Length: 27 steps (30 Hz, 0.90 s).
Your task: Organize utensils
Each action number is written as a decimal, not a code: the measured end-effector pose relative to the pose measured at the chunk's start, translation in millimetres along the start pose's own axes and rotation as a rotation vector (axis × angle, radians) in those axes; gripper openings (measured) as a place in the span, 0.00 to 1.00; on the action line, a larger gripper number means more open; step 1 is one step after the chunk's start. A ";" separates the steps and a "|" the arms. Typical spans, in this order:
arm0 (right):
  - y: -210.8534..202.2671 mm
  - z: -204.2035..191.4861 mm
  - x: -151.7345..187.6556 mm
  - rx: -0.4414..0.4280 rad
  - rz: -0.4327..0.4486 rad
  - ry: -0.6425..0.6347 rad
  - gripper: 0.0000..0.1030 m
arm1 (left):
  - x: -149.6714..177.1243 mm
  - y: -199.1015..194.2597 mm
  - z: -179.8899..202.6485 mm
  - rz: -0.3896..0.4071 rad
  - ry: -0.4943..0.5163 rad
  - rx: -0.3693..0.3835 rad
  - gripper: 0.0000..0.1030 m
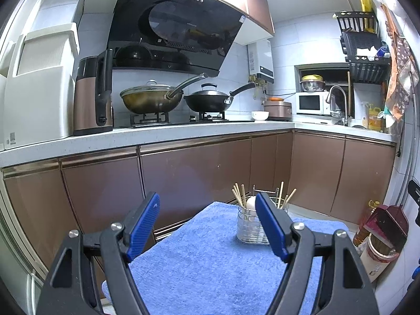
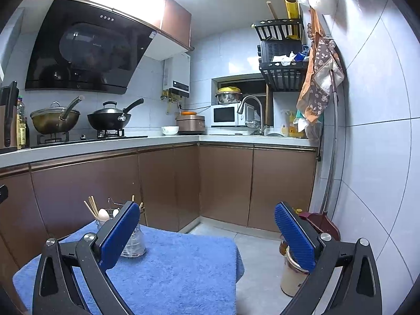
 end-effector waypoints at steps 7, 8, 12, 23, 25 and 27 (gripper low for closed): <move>5.7 -1.1 -0.6 0.005 -0.004 0.001 1.00 | -1.2 8.5 -3.9 -0.011 -0.007 -0.006 0.71; 6.4 -0.8 -1.2 0.005 -0.004 0.003 1.00 | -1.3 9.6 -3.4 -0.012 -0.005 -0.006 0.71; 9.3 -0.9 -3.4 0.009 -0.009 0.000 1.00 | -2.2 12.2 -2.5 -0.014 0.001 -0.006 0.71; 8.6 -5.7 -7.3 0.010 0.001 -0.014 1.00 | -3.4 12.5 -2.5 -0.012 -0.002 -0.004 0.71; 9.8 -7.1 -7.4 0.010 -0.001 -0.019 1.00 | -3.7 12.8 -2.6 -0.011 -0.003 -0.005 0.71; 10.7 -8.0 -7.4 0.007 -0.002 -0.022 1.00 | -4.6 13.7 -3.7 -0.011 -0.006 -0.004 0.71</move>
Point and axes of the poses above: each gripper's, at about its wrist camera, not at the fingertips, and y roughly the way its jaws point, z to its right, x to its underside, the point moved 5 cm from there along y, roughly the way its jaws point, and after that the axes turned 14 degrees about -z, right-handed, at the moved point
